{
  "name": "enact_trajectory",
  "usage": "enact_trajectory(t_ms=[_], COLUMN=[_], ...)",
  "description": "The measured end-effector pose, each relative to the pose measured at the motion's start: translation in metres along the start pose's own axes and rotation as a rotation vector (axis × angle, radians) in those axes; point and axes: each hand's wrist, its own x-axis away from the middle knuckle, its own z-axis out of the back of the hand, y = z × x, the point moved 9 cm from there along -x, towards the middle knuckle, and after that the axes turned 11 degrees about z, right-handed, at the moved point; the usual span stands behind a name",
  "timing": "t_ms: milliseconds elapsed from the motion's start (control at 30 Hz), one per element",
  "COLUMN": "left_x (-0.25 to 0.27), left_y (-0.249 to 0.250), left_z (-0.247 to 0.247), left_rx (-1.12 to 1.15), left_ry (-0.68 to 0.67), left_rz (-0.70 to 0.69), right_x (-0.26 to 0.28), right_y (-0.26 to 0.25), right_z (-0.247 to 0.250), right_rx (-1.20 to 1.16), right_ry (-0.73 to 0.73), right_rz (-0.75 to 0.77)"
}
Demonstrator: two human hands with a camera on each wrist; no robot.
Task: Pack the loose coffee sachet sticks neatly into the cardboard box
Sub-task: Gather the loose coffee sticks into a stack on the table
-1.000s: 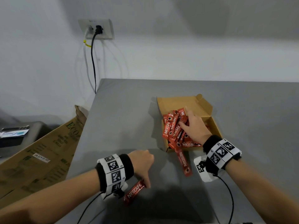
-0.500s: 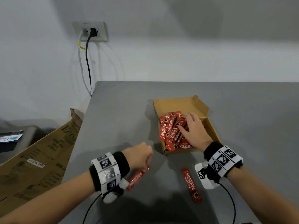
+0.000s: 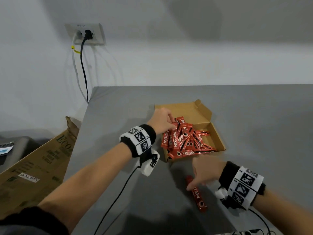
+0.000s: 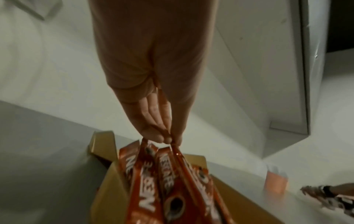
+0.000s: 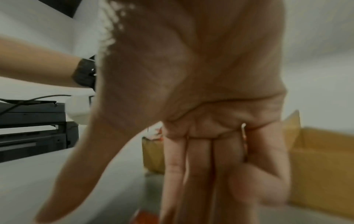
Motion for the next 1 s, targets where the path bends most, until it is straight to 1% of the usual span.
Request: enact_trajectory(t_ms=[67,167,233,300,367,400,433,467,500,533,567,633,700,767,833,867,933,967,1000], left_x=[-0.005,-0.005,-0.002,0.003,0.008,0.011,0.014,0.017,0.02,0.023,0.026,0.033,0.038,0.039,0.038,0.037,0.036,0.035,0.034], left_y=[-0.007,-0.01,-0.009,-0.011,-0.021,-0.03,-0.037,-0.045,-0.051,-0.056,-0.061,-0.068,-0.07,-0.069,-0.067,-0.067,-0.068,-0.069,-0.069], left_z=[-0.004,-0.005,0.002,0.015,0.022,0.021,0.018,0.015,0.011,0.006,0.0,-0.013,-0.022,-0.026,-0.029,-0.03,-0.033,-0.034,-0.035], left_rx=[-0.032,-0.085,-0.102,-0.084,-0.085,-0.098,-0.112,-0.121,-0.118,-0.095,-0.055,0.026,0.055,0.064,0.067,0.067,0.068,0.068,0.071], left_ry=[0.029,0.059,0.102,0.168,0.185,0.164,0.134,0.103,0.075,0.045,0.006,-0.078,-0.133,-0.154,-0.153,-0.149,-0.14,-0.138,-0.137], left_rz=[0.004,-0.03,-0.067,-0.079,-0.053,-0.023,0.009,0.044,0.077,0.113,0.155,0.235,0.284,0.303,0.309,0.316,0.336,0.346,0.354], right_x=[-0.004,-0.01,-0.011,-0.01,-0.005,-0.001,0.004,0.009,0.014,0.016,0.013,-0.001,-0.013,-0.016,-0.007,0.001,0.021,0.027,0.028], right_y=[0.003,0.008,0.007,0.005,-0.001,-0.001,0.001,0.007,0.015,0.023,0.029,0.033,0.029,0.032,0.048,0.061,0.092,0.106,0.119], right_z=[-0.009,-0.014,-0.013,-0.002,0.022,0.039,0.061,0.084,0.103,0.116,0.121,0.117,0.111,0.109,0.11,0.111,0.11,0.105,0.096], right_rx=[0.006,-0.111,-0.133,-0.122,-0.18,-0.25,-0.322,-0.388,-0.443,-0.49,-0.526,-0.568,-0.56,-0.547,-0.517,-0.476,-0.31,-0.229,-0.182], right_ry=[0.025,0.087,0.102,0.126,0.165,0.231,0.344,0.493,0.637,0.742,0.797,0.792,0.765,0.776,0.829,0.878,0.965,0.966,0.923], right_rz=[-0.016,-0.025,-0.015,0.012,0.075,0.101,0.117,0.12,0.106,0.077,0.038,-0.012,-0.011,-0.014,-0.057,-0.106,-0.259,-0.335,-0.408])
